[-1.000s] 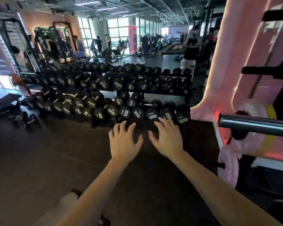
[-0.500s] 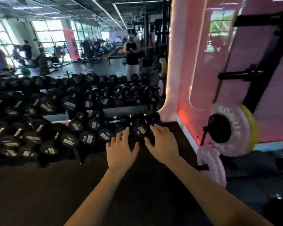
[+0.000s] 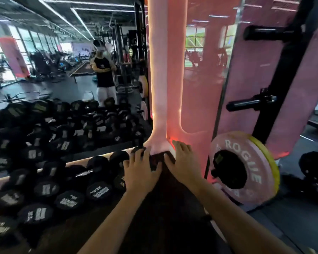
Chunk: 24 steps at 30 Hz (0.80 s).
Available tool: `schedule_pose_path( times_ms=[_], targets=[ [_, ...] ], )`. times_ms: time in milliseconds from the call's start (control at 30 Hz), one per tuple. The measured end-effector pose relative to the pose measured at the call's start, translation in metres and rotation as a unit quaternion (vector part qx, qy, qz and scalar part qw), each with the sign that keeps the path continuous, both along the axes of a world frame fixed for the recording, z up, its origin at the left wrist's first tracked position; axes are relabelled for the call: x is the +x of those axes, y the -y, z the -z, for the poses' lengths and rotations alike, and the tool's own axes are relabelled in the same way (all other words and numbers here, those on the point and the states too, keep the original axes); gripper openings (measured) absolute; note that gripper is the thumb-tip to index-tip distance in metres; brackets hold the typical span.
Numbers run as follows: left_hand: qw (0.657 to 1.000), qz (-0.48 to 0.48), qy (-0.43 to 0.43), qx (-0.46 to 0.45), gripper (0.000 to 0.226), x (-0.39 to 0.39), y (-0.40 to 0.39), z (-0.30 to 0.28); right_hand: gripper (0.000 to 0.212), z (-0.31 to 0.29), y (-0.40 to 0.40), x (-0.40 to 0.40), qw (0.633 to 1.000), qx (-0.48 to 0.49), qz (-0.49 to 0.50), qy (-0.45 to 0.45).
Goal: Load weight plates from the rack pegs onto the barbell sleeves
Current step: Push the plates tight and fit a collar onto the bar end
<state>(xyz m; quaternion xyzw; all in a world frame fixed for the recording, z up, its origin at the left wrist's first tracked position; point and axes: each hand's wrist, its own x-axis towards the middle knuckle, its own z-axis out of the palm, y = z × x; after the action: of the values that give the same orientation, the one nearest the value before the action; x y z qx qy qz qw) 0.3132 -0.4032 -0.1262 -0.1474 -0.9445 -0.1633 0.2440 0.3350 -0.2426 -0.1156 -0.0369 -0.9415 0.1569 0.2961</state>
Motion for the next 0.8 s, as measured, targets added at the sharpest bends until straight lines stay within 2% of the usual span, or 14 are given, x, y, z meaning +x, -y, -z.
schedule_pose_path(
  times_ms=[200,367,433,567,800],
  targets=[
    [0.996,0.089,-0.014,0.018,0.065,-0.102,-0.062,-0.003,0.055,-0.01,-0.05,-0.065,0.997,0.012,0.055,-0.053],
    [0.981,0.186,0.002,0.045,0.066,-0.175,-0.137,-0.012,0.053,-0.022,-0.112,-0.105,0.988,0.03,0.149,-0.038],
    [0.97,0.238,0.0,0.054,0.068,-0.198,-0.166,-0.018,0.051,-0.028,-0.134,-0.118,0.981,0.032,0.189,-0.024],
    [0.947,0.316,-0.037,0.052,0.069,-0.239,-0.223,-0.028,0.067,-0.039,-0.174,-0.131,0.954,0.029,0.298,-0.012],
    [0.886,0.457,-0.019,0.073,0.078,-0.266,-0.331,-0.033,0.076,-0.039,-0.244,-0.114,0.901,0.035,0.432,-0.005]
  ],
)
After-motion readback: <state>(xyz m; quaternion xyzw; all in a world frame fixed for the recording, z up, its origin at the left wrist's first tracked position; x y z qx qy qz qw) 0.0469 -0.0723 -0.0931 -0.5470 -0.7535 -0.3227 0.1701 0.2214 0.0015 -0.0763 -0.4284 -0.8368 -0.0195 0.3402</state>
